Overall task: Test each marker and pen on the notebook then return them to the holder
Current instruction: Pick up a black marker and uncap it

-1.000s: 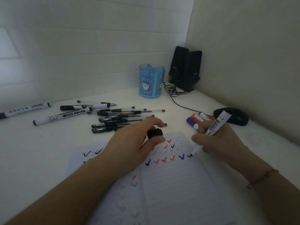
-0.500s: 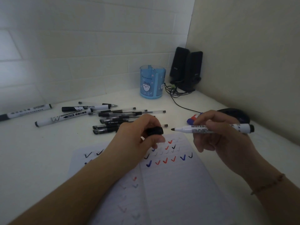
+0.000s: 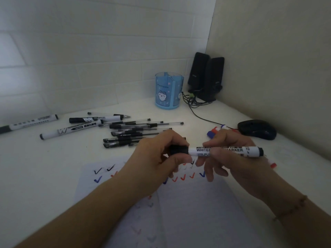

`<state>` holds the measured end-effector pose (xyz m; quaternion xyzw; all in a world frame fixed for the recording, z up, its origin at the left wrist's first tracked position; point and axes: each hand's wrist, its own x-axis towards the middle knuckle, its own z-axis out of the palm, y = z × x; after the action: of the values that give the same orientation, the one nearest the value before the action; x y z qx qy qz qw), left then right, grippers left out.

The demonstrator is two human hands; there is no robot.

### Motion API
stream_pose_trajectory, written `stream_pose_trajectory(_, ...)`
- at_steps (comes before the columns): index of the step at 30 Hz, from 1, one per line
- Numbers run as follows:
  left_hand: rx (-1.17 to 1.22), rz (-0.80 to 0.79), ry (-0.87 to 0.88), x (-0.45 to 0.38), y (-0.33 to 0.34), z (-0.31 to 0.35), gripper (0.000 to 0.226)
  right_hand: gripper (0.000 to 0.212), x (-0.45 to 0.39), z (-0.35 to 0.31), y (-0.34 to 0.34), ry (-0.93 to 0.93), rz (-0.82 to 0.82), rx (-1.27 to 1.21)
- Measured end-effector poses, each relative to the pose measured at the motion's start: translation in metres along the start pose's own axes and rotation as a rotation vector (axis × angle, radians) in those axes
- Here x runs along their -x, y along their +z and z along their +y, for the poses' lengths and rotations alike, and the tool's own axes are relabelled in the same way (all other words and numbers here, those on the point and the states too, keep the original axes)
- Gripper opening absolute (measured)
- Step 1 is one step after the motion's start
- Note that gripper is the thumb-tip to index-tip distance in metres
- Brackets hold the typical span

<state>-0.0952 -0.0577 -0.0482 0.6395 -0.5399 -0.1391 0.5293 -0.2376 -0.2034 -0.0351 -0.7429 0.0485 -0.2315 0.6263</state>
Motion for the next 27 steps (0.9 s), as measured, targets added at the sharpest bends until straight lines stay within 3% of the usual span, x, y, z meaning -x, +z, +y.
stream_pose_trajectory(5,0.221,0.009,-0.026,0.001,0.002,0.007,0.017,0.040,0.002,0.002,0.003,-0.058,0.007,-0.060)
stream_pose_trajectory(13,0.226,0.026,-0.034,0.001,-0.001,0.011,0.021,0.035,0.000,0.005,0.007,-0.050,-0.026,-0.116)
stream_pose_trajectory(17,0.120,0.038,-0.055,-0.003,0.003,0.002,0.028,0.041,-0.003,0.008,0.004,-0.025,0.009,-0.065)
stream_pose_trajectory(20,-0.123,0.019,-0.053,-0.003,0.003,-0.004,0.058,0.034,-0.005,0.004,-0.007,-0.079,0.006,-0.183)
stream_pose_trajectory(22,-0.240,0.035,-0.007,-0.003,-0.001,-0.007,0.065,0.048,-0.003,-0.006,-0.027,-0.123,-0.015,-0.245)
stream_pose_trajectory(24,-0.301,0.084,0.020,-0.002,-0.004,-0.009,0.058,0.060,0.001,-0.021,-0.048,-0.187,-0.029,-0.339)
stream_pose_trajectory(26,-0.358,0.106,0.034,-0.002,-0.004,-0.011,0.050,0.031,0.003,-0.031,-0.064,-0.192,0.143,-0.450)
stream_pose_trajectory(27,-0.389,0.102,0.039,-0.002,-0.004,-0.012,0.050,0.020,0.004,-0.030,-0.072,-0.160,0.320,-0.381)
